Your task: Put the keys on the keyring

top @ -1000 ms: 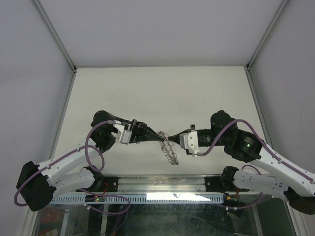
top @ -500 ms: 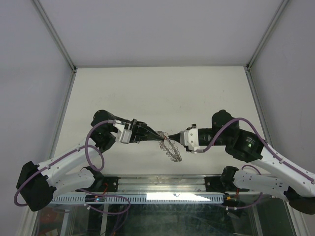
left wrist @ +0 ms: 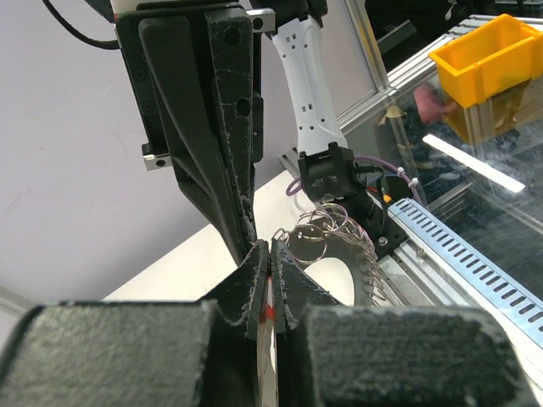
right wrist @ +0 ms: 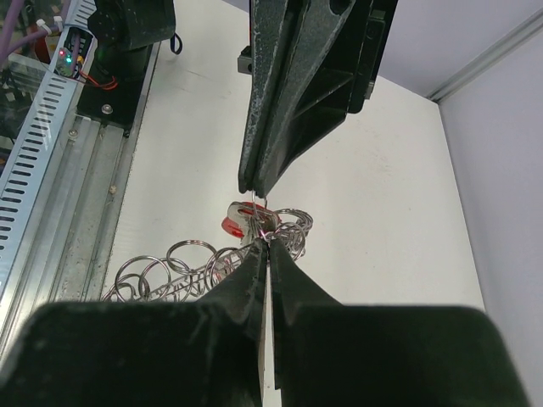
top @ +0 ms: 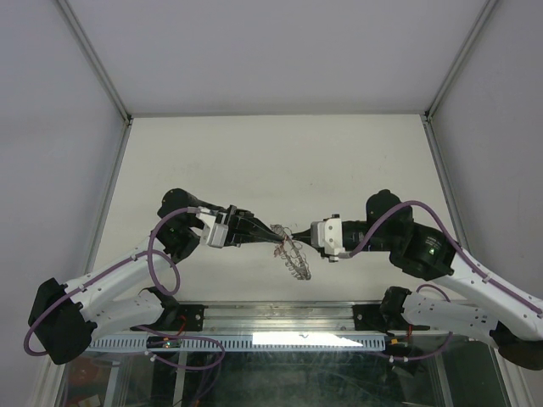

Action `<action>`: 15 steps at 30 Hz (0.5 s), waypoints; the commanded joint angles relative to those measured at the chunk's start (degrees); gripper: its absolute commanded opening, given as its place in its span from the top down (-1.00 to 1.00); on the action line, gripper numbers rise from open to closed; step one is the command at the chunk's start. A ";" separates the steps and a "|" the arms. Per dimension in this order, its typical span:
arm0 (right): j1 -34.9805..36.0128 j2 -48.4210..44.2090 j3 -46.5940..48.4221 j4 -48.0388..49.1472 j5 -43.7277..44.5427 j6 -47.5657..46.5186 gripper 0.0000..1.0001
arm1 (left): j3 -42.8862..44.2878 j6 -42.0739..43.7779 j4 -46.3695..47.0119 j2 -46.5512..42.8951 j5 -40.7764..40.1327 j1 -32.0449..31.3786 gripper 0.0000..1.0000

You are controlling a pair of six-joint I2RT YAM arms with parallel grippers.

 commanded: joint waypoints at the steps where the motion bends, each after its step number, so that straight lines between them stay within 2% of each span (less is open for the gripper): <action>1: 0.28 -1.61 3.49 5.01 1.08 1.74 1.00 | 2.28 1.45 -0.81 -0.16 1.85 0.42 1.00; 15: 0.29 -2.56 2.97 6.27 2.68 4.65 1.00 | 2.29 2.78 -3.10 -0.95 1.51 0.52 1.00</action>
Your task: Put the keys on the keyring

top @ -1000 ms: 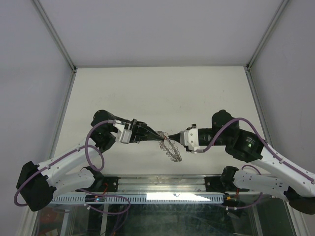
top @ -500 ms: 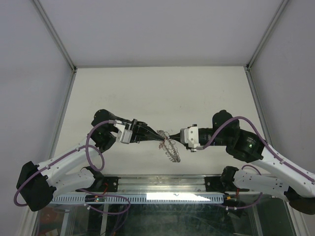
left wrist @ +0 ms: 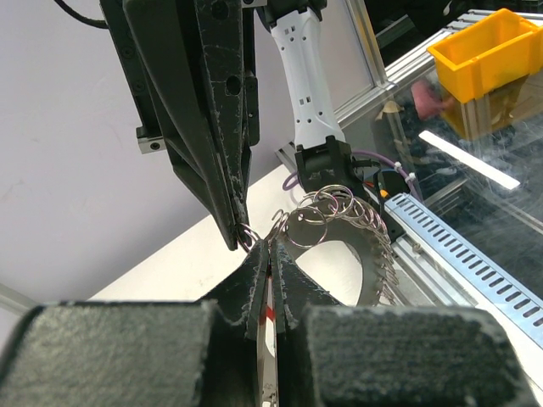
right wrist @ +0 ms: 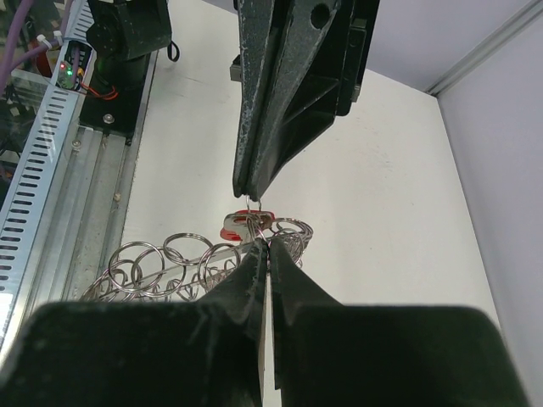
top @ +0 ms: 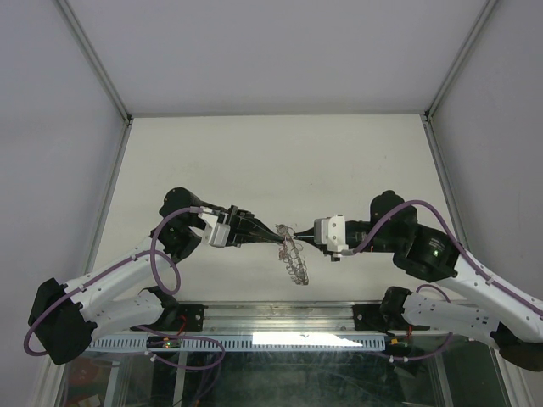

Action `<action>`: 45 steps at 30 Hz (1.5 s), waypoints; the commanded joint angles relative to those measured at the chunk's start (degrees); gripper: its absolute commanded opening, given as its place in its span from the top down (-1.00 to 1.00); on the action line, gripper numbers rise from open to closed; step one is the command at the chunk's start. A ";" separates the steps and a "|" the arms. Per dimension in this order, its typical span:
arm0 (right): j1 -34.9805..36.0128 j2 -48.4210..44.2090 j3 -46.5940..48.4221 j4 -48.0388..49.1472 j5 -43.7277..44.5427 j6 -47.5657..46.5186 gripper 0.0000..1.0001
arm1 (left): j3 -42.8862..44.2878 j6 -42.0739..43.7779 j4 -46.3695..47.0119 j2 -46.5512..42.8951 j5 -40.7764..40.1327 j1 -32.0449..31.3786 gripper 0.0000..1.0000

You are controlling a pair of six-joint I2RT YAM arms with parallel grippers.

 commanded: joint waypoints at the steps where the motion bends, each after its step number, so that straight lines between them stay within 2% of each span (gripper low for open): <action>1: 0.26 -1.57 2.83 6.35 1.72 2.08 1.00 | 2.19 1.40 -0.65 -0.93 1.55 0.52 1.00; 19: 0.27 -3.88 -1.89 16.61 6.45 15.50 1.00 | 2.13 2.46 -1.59 -1.34 -0.43 0.48 0.98; 26: 0.26 -5.85 -4.75 20.43 8.82 18.28 1.00 | 0.79 0.77 0.96 -3.26 -3.74 0.46 0.55; 29: 0.26 -6.31 -5.51 21.60 9.21 18.74 1.00 | -0.37 -0.95 3.76 -4.18 -6.32 0.51 0.46; 33: 0.28 -6.75 -6.63 22.89 10.57 18.87 1.00 | -1.63 -3.86 6.90 -5.09 -12.98 0.47 0.46; 39: 0.26 -7.40 -8.52 26.59 15.70 19.41 1.00 | -5.03 -10.96 17.10 -5.49 -23.48 0.44 0.41; 45: 0.31 -6.99 -10.54 31.78 18.63 21.72 1.00 | -5.44 -13.82 21.02 -3.65 -26.73 -0.08 0.36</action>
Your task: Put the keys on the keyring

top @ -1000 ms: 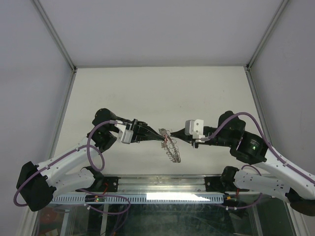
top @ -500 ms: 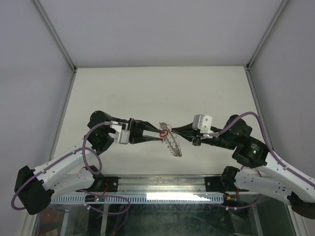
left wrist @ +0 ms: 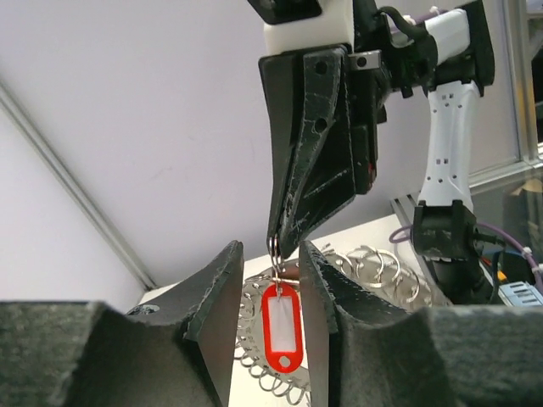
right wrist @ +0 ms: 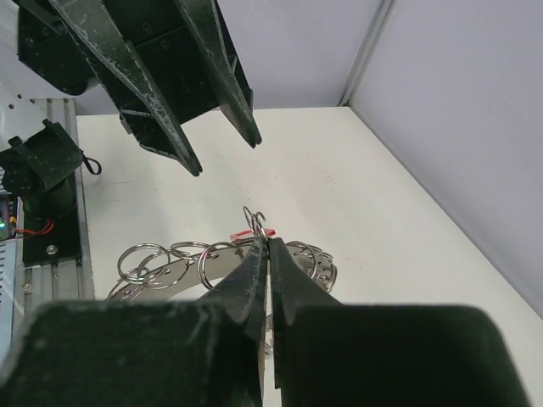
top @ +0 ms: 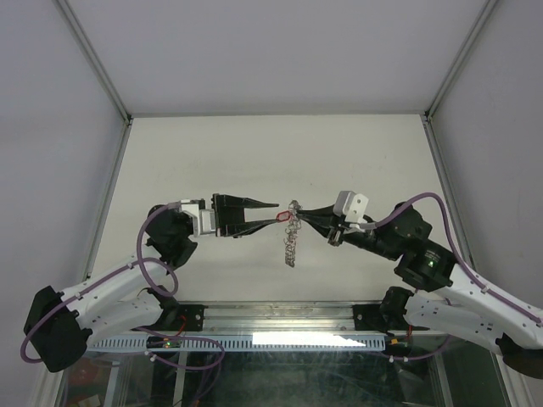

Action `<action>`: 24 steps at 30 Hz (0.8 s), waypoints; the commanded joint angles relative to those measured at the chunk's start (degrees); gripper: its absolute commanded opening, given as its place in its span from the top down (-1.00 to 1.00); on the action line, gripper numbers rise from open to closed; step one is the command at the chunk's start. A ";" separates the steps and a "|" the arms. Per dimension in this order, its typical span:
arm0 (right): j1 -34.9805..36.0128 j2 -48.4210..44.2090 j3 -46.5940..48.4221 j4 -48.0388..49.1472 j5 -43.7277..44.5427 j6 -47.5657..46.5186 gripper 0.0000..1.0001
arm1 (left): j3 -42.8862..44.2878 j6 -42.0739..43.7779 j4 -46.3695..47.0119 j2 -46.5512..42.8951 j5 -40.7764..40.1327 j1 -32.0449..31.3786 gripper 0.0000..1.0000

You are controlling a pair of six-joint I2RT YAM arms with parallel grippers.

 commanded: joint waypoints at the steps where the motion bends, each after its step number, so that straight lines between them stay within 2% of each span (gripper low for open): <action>1: 0.24 -0.62 -0.23 10.43 3.64 2.45 1.00 | -0.13 -3.88 6.90 1.08 -5.34 -0.16 0.35; 11: 0.23 -0.10 -0.97 13.86 3.89 3.04 1.00 | 1.30 -3.16 7.79 4.77 -6.54 -1.86 0.35; 24: 0.23 -0.15 -1.08 13.05 1.94 2.70 1.00 | 2.16 -1.97 8.10 6.43 -7.72 -3.19 0.40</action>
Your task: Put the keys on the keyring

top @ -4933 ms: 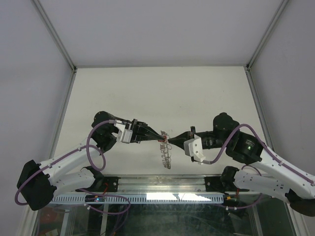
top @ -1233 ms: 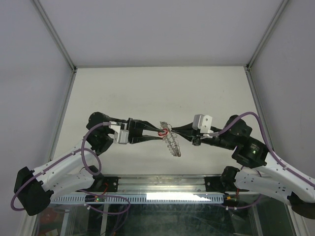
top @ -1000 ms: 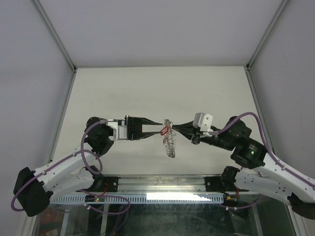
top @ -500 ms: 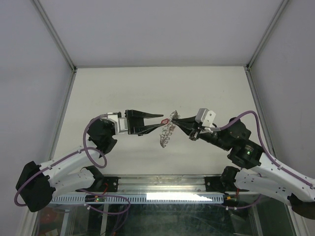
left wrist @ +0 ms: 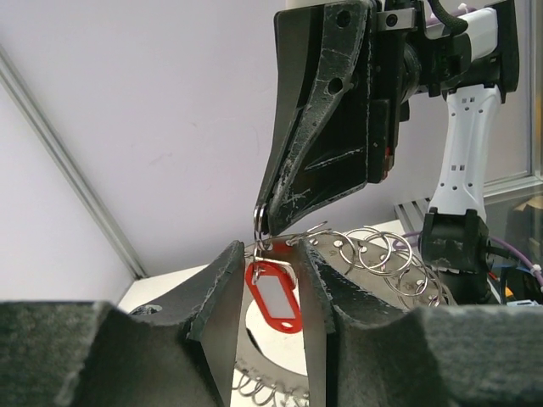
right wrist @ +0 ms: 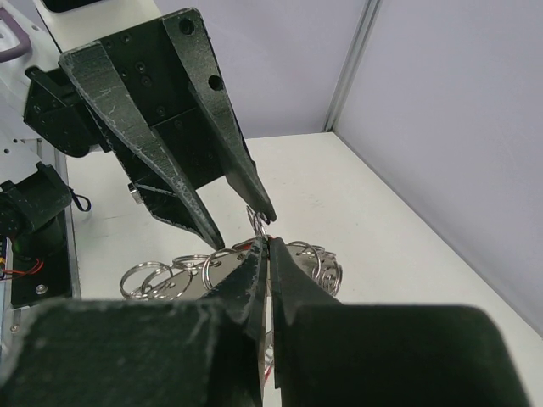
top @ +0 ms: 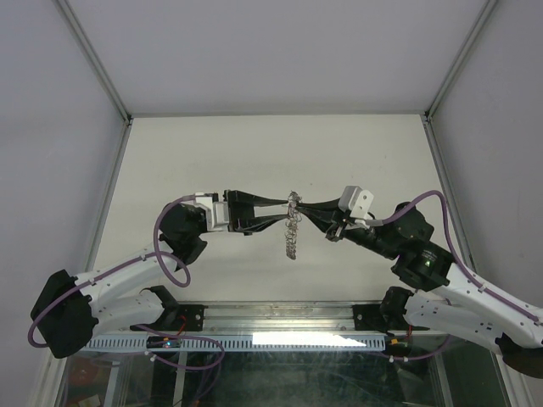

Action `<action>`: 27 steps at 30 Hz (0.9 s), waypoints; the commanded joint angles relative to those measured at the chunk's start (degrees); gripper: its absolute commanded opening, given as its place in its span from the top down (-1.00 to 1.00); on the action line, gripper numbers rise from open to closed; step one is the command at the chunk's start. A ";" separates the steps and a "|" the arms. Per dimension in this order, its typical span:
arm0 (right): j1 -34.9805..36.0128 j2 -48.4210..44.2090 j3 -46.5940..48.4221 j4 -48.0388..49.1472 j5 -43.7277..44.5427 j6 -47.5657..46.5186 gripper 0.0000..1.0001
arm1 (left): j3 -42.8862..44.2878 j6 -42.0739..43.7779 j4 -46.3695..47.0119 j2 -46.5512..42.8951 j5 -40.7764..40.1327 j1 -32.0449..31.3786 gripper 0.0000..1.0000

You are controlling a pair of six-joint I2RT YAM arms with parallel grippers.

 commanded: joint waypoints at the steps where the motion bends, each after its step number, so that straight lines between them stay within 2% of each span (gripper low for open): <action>1: 0.23 -0.66 0.38 5.69 -0.66 0.53 1.00 | 2.20 0.22 2.43 -0.07 -1.75 -0.74 0.41; 6: 0.23 -0.47 0.28 5.90 -1.08 0.44 1.00 | 2.47 0.26 2.29 0.44 -1.67 -0.91 0.56; 14: 0.24 -0.42 0.27 5.78 -1.74 0.70 1.00 | 2.84 0.53 2.11 1.06 -1.77 -1.28 0.58; 20: 0.23 -0.22 0.12 5.86 -2.49 0.88 1.00 | 3.10 0.70 1.79 1.34 -1.76 -1.41 0.74; 27: 0.23 -0.11 -0.07 5.60 -2.76 0.81 1.00 | 3.26 0.77 1.46 1.47 -1.68 -1.59 0.73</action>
